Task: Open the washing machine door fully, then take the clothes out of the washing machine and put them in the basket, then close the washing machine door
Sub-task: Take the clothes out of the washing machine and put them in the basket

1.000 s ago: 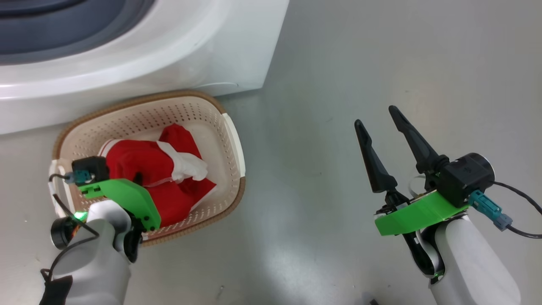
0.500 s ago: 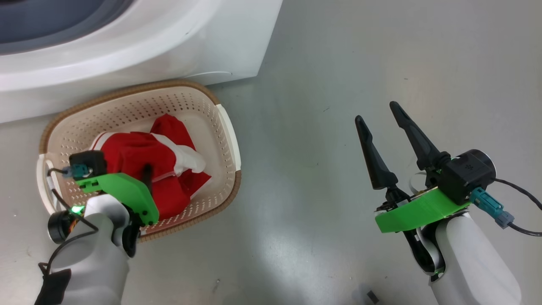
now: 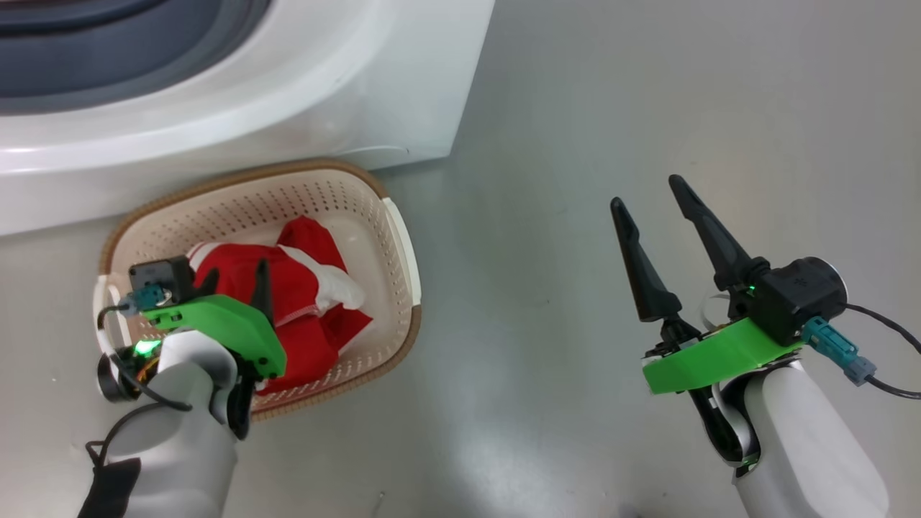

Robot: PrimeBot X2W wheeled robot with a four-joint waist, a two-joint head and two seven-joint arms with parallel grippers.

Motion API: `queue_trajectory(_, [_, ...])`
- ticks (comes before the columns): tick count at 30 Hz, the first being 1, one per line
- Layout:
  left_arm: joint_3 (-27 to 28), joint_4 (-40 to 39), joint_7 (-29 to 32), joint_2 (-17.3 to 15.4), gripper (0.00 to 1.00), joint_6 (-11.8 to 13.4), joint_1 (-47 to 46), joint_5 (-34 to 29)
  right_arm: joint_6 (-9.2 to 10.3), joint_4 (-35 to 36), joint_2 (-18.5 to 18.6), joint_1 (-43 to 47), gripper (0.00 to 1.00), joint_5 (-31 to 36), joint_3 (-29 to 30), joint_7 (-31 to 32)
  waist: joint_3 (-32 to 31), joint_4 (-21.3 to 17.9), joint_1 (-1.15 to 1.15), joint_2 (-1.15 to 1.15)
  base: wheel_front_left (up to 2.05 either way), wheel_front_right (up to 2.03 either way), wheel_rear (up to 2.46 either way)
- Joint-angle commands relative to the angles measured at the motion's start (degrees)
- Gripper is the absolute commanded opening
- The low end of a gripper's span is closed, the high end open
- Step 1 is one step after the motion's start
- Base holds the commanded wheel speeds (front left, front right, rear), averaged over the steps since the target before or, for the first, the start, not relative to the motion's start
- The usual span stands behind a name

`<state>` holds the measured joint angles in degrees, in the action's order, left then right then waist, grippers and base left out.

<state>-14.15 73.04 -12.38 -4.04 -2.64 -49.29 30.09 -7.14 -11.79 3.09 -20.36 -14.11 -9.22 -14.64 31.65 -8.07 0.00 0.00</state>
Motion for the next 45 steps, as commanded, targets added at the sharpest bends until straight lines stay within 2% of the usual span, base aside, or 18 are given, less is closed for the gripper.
queue_trajectory(1, [0.89, -1.7, -1.38, -1.23, 1.0, -0.46, 1.88, -0.26, -0.35, 0.96, -0.21, 0.88, 1.0, -0.41, -0.54, -0.36, -1.56, 0.68, 0.0, 0.0, 0.0, 0.0, 0.0])
queue_trajectory(5, [1.38, -7.41, -2.53, -1.14, 1.0, 0.04, 4.13, -0.84, -0.35, 0.62, -0.21, 1.54, 1.0, -0.05, 0.6, -0.36, -3.89, 1.52, 0.0, 0.0, 0.0, 0.0, 0.0])
queue_trajectory(15, [6.08, -37.39, -2.61, -0.44, 1.0, 3.07, 18.49, -5.99, -0.35, -0.99, -0.22, 2.88, 1.0, 1.64, 2.34, -0.36, -10.93, 3.6, 0.0, 0.0, 0.0, 0.0, 0.0])
queue_trajectory(23, [7.48, -52.88, -2.61, -0.06, 1.0, 5.16, 28.07, -9.75, -0.35, -2.3, -0.22, 4.0, 1.0, 2.01, 2.38, -0.36, -16.58, 4.4, 0.0, 0.0, 0.0, 0.0, 0.0])
queue_trajectory(36, [10.97, -68.8, -2.62, -0.87, 1.0, 7.56, 39.31, -14.01, -0.35, -4.02, -0.22, 6.71, 1.0, 2.29, 3.44, -0.36, -25.01, 4.67, 0.0, 0.0, 0.0, 0.0, 0.0])
queue_trajectory(45, [12.33, -71.15, -2.07, -1.91, 1.0, 8.54, 46.64, -13.97, -0.35, -3.68, -0.22, 9.94, 1.0, 2.16, 3.45, -0.36, -30.36, 4.38, 0.0, 0.0, 0.0, 0.0, 0.0])
